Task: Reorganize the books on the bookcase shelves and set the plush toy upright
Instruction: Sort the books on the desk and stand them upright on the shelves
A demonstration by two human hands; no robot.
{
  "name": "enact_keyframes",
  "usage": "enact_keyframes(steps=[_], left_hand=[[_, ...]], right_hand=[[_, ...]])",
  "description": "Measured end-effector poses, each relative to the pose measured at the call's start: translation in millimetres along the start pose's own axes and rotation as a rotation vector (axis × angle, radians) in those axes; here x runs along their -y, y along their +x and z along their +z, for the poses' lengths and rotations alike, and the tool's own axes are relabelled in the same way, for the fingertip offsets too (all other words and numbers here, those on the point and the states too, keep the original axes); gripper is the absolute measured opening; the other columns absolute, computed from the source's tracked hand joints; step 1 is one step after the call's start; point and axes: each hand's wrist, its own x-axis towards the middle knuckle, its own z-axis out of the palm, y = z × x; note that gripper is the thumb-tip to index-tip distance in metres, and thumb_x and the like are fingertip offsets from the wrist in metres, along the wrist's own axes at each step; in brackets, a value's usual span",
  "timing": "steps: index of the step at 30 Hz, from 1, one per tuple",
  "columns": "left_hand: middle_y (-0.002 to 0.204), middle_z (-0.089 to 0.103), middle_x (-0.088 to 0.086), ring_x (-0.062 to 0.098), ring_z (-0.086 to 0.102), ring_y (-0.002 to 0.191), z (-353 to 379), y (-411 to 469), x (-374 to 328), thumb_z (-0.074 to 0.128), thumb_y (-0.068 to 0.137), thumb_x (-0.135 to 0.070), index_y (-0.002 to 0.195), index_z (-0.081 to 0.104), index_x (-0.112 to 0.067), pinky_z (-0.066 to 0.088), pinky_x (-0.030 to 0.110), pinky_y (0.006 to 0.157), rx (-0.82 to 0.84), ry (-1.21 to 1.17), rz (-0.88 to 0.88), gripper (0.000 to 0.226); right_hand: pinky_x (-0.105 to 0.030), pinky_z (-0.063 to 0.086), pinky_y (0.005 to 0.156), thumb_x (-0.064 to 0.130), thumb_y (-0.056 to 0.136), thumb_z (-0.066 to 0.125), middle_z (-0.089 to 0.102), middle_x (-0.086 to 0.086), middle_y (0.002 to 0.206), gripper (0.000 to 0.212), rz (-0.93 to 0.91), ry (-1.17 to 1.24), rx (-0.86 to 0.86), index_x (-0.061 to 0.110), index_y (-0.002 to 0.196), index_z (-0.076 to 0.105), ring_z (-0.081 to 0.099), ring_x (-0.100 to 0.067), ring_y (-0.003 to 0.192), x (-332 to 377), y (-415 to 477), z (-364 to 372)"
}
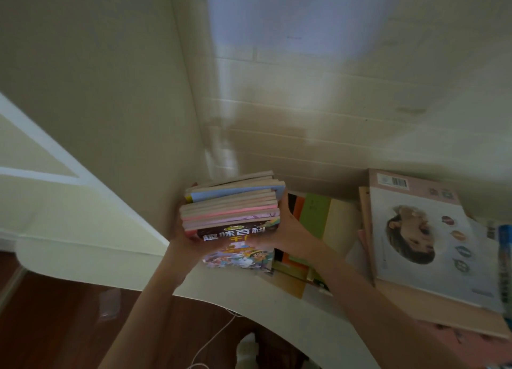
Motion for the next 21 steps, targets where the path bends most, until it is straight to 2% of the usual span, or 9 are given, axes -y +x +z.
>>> enact_keyframes(steps=[2, 3, 5, 7, 10, 13, 16, 18, 21], left_hand=[[0.066, 0.059, 0.004, 0.028, 0.058, 0.067, 1.5, -1.2, -2.0, 0.083, 0.058, 0.003, 0.107, 0.054, 0.004, 0.051, 0.04, 0.072, -0.04, -0.038, 0.013, 0.057], [0.077, 0.065, 0.003, 0.02, 0.063, 0.068, 1.2, -1.9, -1.4, 0.087, 0.056, -0.003, 0.112, 0.054, 0.004, 0.053, 0.039, 0.074, -0.031, -0.059, 0.041, 0.065], [0.098, 0.069, 0.006, 0.009, 0.068, 0.084, 2.6, -7.4, -4.9, 0.093, 0.048, -0.017, 0.121, 0.052, -0.001, 0.058, 0.029, 0.073, -0.033, -0.073, 0.09, 0.086], [0.102, 0.066, -0.004, 0.0, 0.066, 0.09, 9.8, -17.0, -10.2, 0.09, 0.048, -0.009, 0.121, 0.046, -0.01, 0.054, 0.014, 0.071, -0.116, -0.094, 0.161, 0.085], [0.107, 0.058, -0.014, -0.006, 0.06, 0.097, 24.0, -32.7, -15.6, 0.081, 0.057, 0.003, 0.117, 0.037, -0.024, 0.05, 0.009, 0.074, -0.232, -0.093, 0.262, 0.08], [0.112, 0.051, -0.015, -0.005, 0.057, 0.099, 31.1, -41.7, -15.2, 0.081, 0.06, 0.004, 0.12, 0.031, -0.021, 0.05, 0.007, 0.072, -0.344, -0.09, 0.288, 0.083], [0.113, 0.05, -0.012, -0.004, 0.055, 0.1, 39.3, -47.4, -18.3, 0.084, 0.056, -0.013, 0.126, 0.03, -0.018, 0.048, 0.005, 0.071, -0.436, -0.115, 0.295, 0.089], [0.113, 0.047, -0.008, -0.005, 0.053, 0.101, 42.8, -51.4, -21.5, 0.084, 0.053, -0.02, 0.128, 0.026, -0.011, 0.047, 0.004, 0.071, -0.486, -0.105, 0.319, 0.095], [0.114, 0.042, -0.016, -0.008, 0.047, 0.107, 48.2, -53.5, -21.4, 0.088, 0.054, -0.018, 0.128, 0.024, -0.012, 0.045, 0.003, 0.076, -0.57, -0.087, 0.359, 0.098]], right_hand=[[-0.007, 0.049, 0.076, 0.001, 0.075, 0.077, 0.051, 0.004, 0.122, 0.116, -0.022, -0.026, -0.005, 0.025, 0.147, -0.01, 0.057, 0.013, 0.097, 0.2, 1.0, 5.0], [-0.006, 0.048, 0.076, -0.001, 0.074, 0.077, 0.052, 0.008, 0.117, 0.109, -0.037, -0.031, -0.009, 0.024, 0.145, -0.003, 0.056, 0.017, 0.095, -2.1, 1.7, 6.0], [-0.006, 0.047, 0.081, -0.001, 0.073, 0.078, 0.053, 0.014, 0.114, 0.094, -0.054, -0.048, -0.029, 0.022, 0.139, 0.015, 0.055, 0.018, 0.099, -5.5, 2.0, 2.6], [-0.014, 0.047, 0.092, 0.006, 0.07, 0.082, 0.055, 0.01, 0.119, 0.091, -0.061, -0.092, -0.038, 0.016, 0.139, 0.025, 0.055, 0.008, 0.109, -6.0, 5.5, -5.3], [-0.018, 0.047, 0.093, 0.014, 0.065, 0.087, 0.059, 0.005, 0.121, 0.088, -0.065, -0.193, 0.035, 0.016, 0.136, 0.036, 0.056, 0.0, 0.112, 2.6, 20.9, -16.2], [-0.013, 0.045, 0.093, 0.02, 0.062, 0.089, 0.058, 0.01, 0.122, 0.093, -0.09, -0.297, 0.125, 0.017, 0.139, 0.036, 0.054, 0.006, 0.11, 18.0, 36.3, -20.0], [-0.003, 0.04, 0.089, 0.02, 0.062, 0.088, 0.051, 0.024, 0.116, 0.099, -0.139, -0.348, 0.147, 0.018, 0.143, 0.031, 0.049, 0.021, 0.103, 28.2, 41.9, -23.6], [-0.01, 0.041, 0.097, 0.023, 0.06, 0.088, 0.05, 0.022, 0.118, 0.103, -0.203, -0.387, 0.158, 0.019, 0.144, 0.028, 0.049, 0.014, 0.11, 36.4, 45.3, -24.1], [-0.027, 0.043, 0.103, 0.021, 0.06, 0.089, 0.054, 0.006, 0.125, 0.101, -0.251, -0.405, 0.208, 0.023, 0.141, 0.028, 0.053, -0.01, 0.118, 51.8, 55.6, -27.6]])
